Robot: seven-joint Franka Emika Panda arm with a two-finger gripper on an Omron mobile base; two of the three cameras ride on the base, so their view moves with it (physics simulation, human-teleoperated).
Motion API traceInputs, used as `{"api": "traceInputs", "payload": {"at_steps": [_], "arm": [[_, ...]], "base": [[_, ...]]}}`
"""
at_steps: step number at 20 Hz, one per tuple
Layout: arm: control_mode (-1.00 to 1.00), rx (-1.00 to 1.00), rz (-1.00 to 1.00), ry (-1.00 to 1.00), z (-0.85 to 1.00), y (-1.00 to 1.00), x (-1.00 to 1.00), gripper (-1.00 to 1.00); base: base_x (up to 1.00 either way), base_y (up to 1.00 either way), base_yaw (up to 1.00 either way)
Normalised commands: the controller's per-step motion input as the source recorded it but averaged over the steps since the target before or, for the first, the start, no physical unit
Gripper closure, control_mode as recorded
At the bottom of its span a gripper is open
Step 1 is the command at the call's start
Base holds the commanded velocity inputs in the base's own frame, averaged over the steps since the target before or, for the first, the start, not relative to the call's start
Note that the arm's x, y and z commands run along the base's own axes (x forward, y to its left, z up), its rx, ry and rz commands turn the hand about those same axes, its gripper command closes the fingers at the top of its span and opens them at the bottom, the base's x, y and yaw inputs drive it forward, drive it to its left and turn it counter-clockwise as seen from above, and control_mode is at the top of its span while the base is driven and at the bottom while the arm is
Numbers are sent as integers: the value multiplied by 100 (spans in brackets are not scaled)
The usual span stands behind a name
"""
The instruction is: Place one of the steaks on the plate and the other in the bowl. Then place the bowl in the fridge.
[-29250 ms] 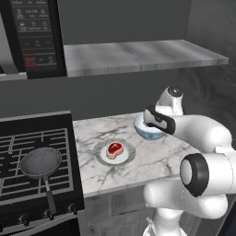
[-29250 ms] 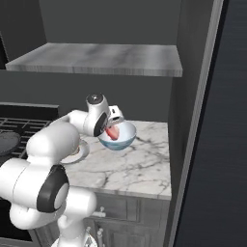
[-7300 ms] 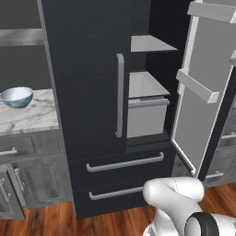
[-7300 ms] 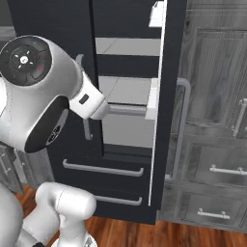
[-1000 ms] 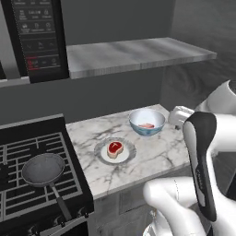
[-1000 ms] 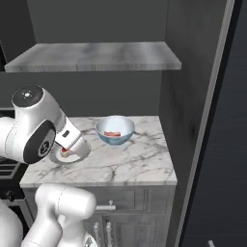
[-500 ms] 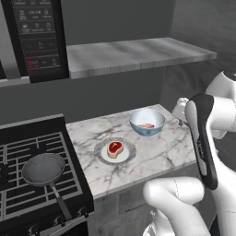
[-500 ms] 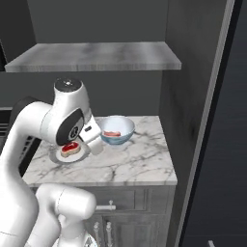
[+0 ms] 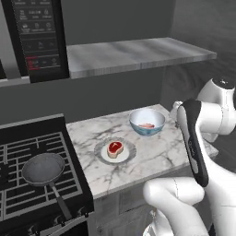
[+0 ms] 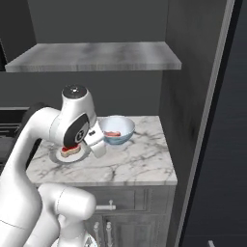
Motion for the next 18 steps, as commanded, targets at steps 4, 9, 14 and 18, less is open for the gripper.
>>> {"api": "traceInputs", "payload": {"at_steps": [4,9,14,18], "arm": [[-100,0,-3,-5,-31,0,51,-100],[-100,0,-1,-6,-9,0,52,-100],[-100,1,0,-1,-19,0,53,-100],[-100,1,0,0,-25,-2,50,-100]], "base": [[0,0,0],[0,0,0],[0,0,0],[0,0,0]]}}
